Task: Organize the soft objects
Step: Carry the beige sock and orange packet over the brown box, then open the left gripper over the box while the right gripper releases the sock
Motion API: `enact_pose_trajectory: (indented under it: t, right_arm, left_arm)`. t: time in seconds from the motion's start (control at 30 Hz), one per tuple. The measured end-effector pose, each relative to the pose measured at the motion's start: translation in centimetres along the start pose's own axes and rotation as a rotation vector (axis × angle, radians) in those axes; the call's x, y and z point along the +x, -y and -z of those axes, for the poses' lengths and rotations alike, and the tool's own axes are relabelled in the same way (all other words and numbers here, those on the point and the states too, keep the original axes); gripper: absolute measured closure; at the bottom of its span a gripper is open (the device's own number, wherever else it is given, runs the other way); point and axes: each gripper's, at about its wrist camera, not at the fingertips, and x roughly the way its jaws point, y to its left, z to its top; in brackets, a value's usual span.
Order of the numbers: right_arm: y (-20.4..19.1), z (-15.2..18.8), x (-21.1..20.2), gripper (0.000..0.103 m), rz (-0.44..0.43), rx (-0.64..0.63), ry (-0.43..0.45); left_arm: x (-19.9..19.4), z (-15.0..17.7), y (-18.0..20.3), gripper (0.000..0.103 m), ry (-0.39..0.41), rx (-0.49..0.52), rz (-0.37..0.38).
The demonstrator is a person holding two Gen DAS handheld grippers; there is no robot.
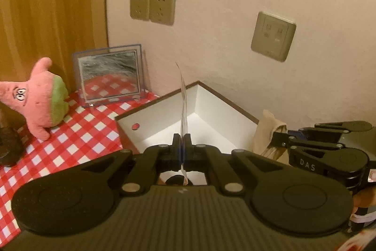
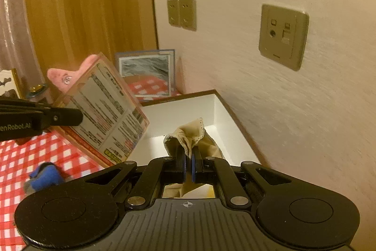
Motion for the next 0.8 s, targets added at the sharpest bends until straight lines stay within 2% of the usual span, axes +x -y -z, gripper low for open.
enact_pose_trajectory:
  t: [0.43, 0.5, 0.57, 0.8]
  right_arm:
    - [3.2, -0.9, 5.0, 0.099, 0.005, 0.007, -0.070]
    - [3.5, -1.1, 5.5, 0.099, 0.006, 0.007, -0.073]
    - [3.7, -1.3, 5.9, 0.099, 0.006, 0.009, -0.075]
    - [4.1, -1.8, 6.7, 0.099, -0.002, 0.011, -0.078]
  left_arm:
    - [7.9, -2.0, 0.6, 0.101, -0.101, -0.029, 0.036]
    - [8.6, -2.7, 0.4, 0.094, -0.097, -0.035, 0.051]
    - [9.1, -3.3, 0.5, 0.081, -0.099, -0.034, 0.051]
    - [10.1, -3.9, 0.1, 0.080, -0.110, -0.017, 0.036]
